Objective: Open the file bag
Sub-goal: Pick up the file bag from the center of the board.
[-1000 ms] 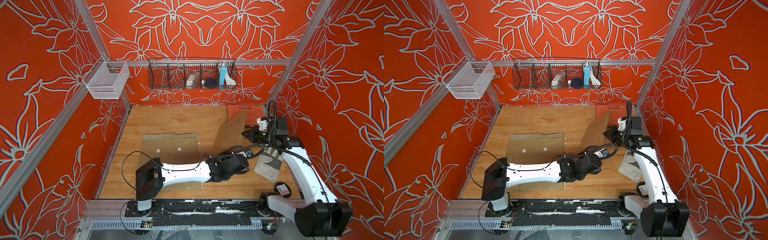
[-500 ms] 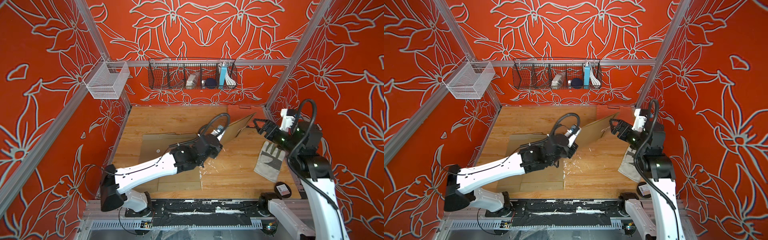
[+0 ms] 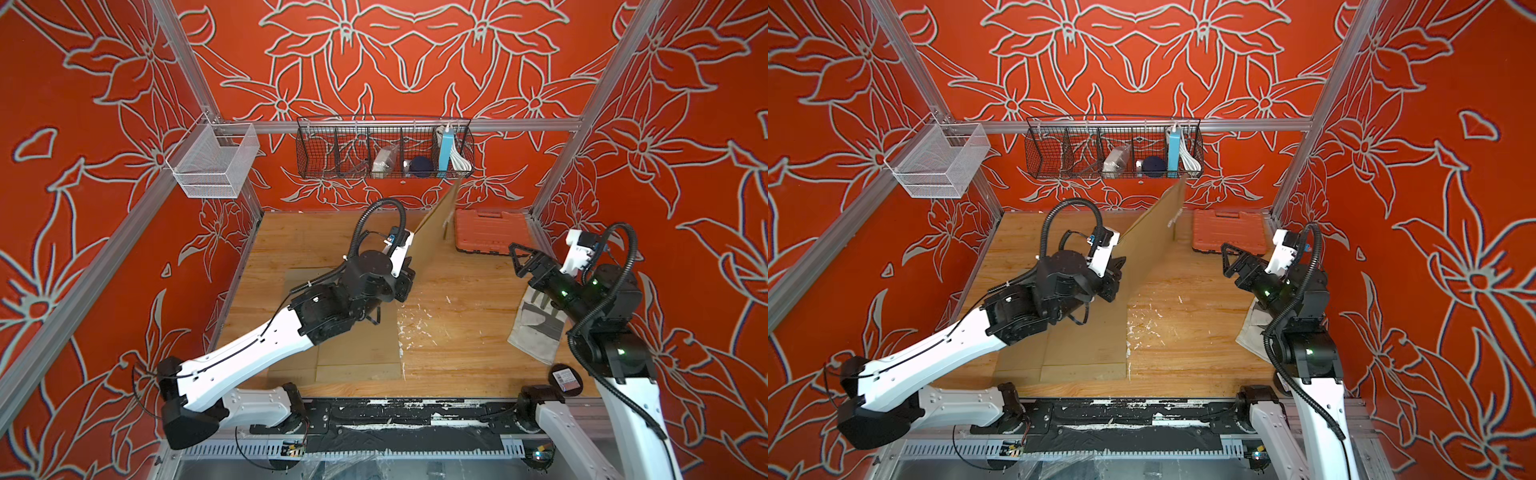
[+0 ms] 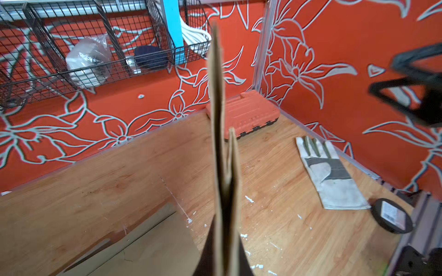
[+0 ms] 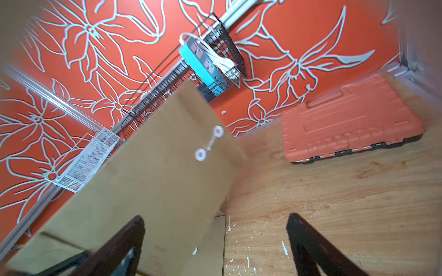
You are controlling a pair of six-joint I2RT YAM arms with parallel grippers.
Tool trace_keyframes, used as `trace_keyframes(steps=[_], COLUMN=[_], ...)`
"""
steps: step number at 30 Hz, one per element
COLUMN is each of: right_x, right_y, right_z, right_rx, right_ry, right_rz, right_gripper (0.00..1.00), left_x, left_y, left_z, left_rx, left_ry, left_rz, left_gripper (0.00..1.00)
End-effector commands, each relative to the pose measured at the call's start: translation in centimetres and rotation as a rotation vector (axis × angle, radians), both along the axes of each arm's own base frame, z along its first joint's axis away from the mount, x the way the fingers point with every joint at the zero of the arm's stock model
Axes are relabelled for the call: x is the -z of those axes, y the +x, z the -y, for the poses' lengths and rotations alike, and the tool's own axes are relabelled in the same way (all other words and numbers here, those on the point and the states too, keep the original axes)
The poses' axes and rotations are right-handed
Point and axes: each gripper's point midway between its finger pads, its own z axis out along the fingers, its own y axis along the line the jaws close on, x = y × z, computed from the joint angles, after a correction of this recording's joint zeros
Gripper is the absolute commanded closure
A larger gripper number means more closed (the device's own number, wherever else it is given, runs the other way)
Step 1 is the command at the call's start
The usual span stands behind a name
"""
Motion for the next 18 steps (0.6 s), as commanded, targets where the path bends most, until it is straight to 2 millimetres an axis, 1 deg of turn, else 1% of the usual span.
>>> trace_keyframes(steps=[1,2,4,6,7,10,13,15,18], right_x=[-5.4,-6.3,-7.8,-8.6,-8.8,-9.0,-8.0,-7.5,-7.9], right_y=[-1.3,-1.6,-2.4,-3.2,-3.4,-3.8,-3.6,-3.1,-2.1], right_z=[1.6,2.4,3.8,4.9,5.1,5.2,4.4,2.8,0.8], right_rx=[0.049,0.088,0.168,0.235,0.246,0.276,0.245,0.177,0.091], right_ry=[-0.107,-0.140,-0.181,-0.198,-0.198,-0.160,-0.106,-0.022,0.133], right_rz=[0.215,0.266,0.358,0.430,0.456,0.526,0.546,0.544,0.583], right_gripper=[0.31,0.25,0.22,0.10,0.06,0.06,0.05,0.04,0.02], left_x=[-4.4,-5.3,-6.6,-8.0,-8.7,-11.2,-14.2,-16.4,-19.3], left_y=[0.1,0.6,0.8,1.1,1.2,1.4,0.9,0.3,-0.8], left_z=[-2.6,-3.7,-5.5,-7.6,-8.4,-11.2,-13.0,-13.8,-14.6], left_rx=[-0.047,-0.061,-0.073,-0.082,-0.081,-0.094,-0.084,-0.065,-0.008], left_ry=[-0.171,-0.213,-0.291,-0.387,-0.432,-0.536,-0.583,-0.604,-0.639], left_rz=[-0.037,-0.057,-0.113,-0.169,-0.190,-0.210,-0.168,-0.135,-0.092], left_gripper=[1.00,1.00,1.00,1.00,1.00,1.00,1.00,1.00,1.00])
